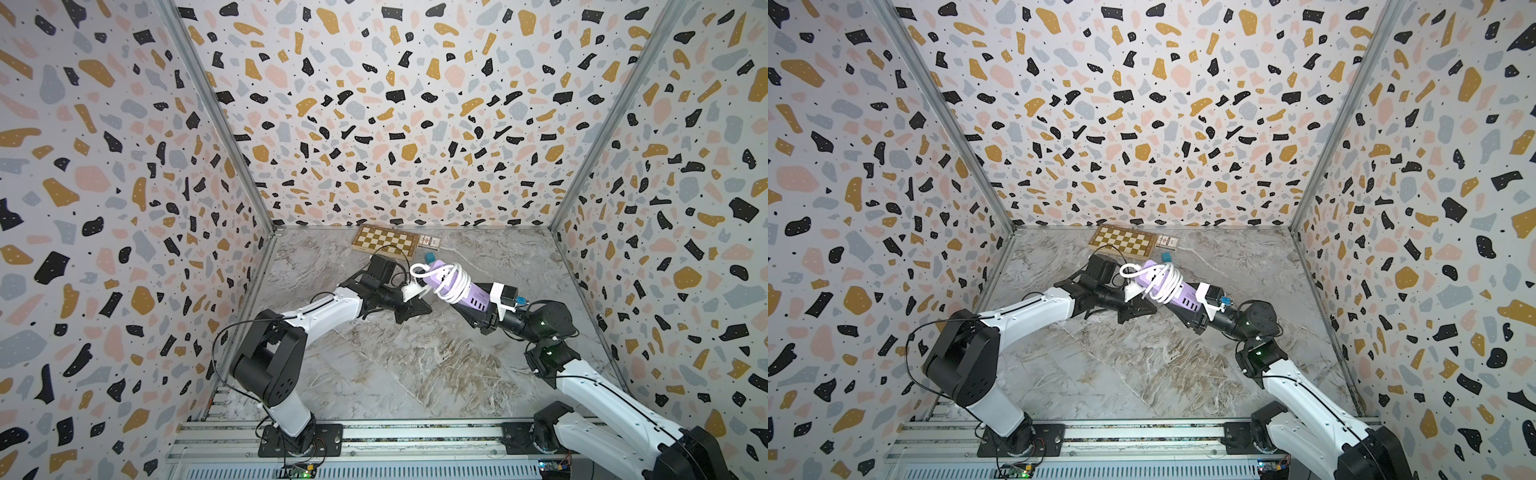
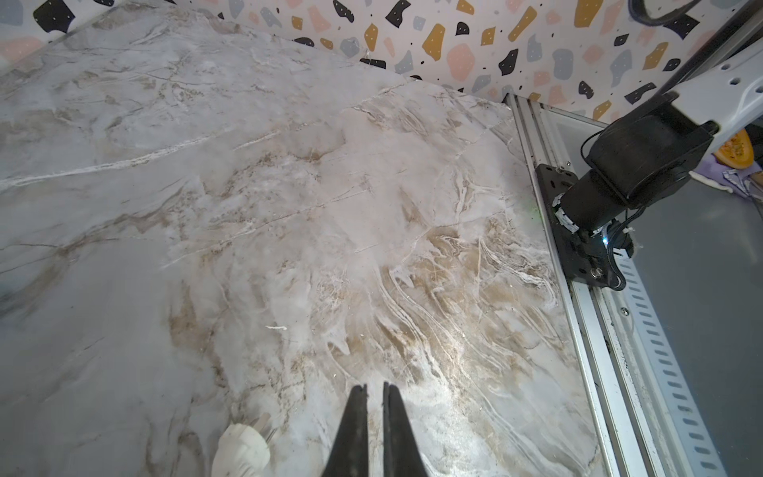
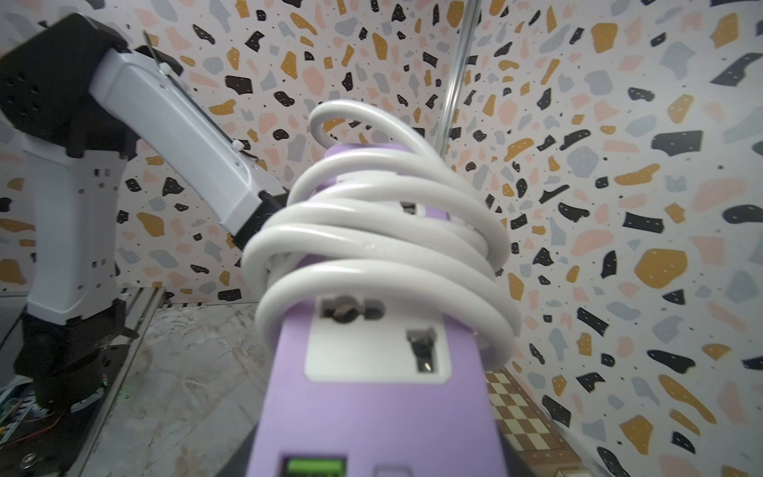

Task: Wrap the cord around the power strip
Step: Wrap the power cord around the power strip.

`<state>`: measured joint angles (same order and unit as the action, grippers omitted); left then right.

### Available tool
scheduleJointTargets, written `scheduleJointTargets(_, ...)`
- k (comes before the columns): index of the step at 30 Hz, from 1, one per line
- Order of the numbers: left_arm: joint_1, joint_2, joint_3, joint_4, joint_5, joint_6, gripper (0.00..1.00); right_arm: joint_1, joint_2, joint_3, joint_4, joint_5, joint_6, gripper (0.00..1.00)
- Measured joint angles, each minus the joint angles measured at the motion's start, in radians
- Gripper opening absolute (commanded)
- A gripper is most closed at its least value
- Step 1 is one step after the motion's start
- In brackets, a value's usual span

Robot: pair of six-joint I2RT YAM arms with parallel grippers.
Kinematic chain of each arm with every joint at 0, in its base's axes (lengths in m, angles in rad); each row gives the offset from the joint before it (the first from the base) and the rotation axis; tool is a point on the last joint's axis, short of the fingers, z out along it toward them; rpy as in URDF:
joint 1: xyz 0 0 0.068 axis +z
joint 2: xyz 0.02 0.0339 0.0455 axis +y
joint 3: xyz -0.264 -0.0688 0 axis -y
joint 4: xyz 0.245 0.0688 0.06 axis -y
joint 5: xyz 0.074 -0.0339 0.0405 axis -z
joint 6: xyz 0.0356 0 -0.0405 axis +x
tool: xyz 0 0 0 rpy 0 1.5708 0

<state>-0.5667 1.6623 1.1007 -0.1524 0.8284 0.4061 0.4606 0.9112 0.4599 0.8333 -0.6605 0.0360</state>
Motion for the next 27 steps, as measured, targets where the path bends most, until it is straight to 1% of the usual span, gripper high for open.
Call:
scheduleJointTargets(4,-0.013,-0.002,0.024,-0.052,-0.071,0.0,0.0,-0.035,-0.012,-0.015,-0.063,0.151,0.037,0.0)
scheduleJointTargets(9,-0.038,-0.027,0.049,-0.08,-0.195,-0.019,0.0,-0.081,-0.035,-0.043,-0.129,0.277,0.068,0.0)
scheduleJointTargets(14,-0.045,-0.045,0.052,-0.053,-0.239,-0.041,0.01,-0.084,-0.038,-0.048,-0.145,0.32,0.072,0.0)
scheduleJointTargets(19,-0.046,-0.042,0.052,-0.042,-0.241,-0.04,0.09,-0.086,-0.038,-0.048,-0.156,0.335,0.074,0.0)
scheduleJointTargets(22,-0.045,-0.037,0.052,-0.042,-0.233,-0.036,0.08,-0.091,-0.038,-0.045,-0.168,0.331,0.065,0.0)
scheduleJointTargets(25,-0.045,-0.036,0.052,-0.033,-0.225,-0.036,0.04,-0.095,-0.028,-0.039,-0.179,0.34,0.061,0.0)
scheduleJointTargets(27,-0.055,-0.038,0.053,-0.036,-0.232,-0.024,0.03,-0.097,-0.017,-0.034,-0.187,0.354,0.065,0.0)
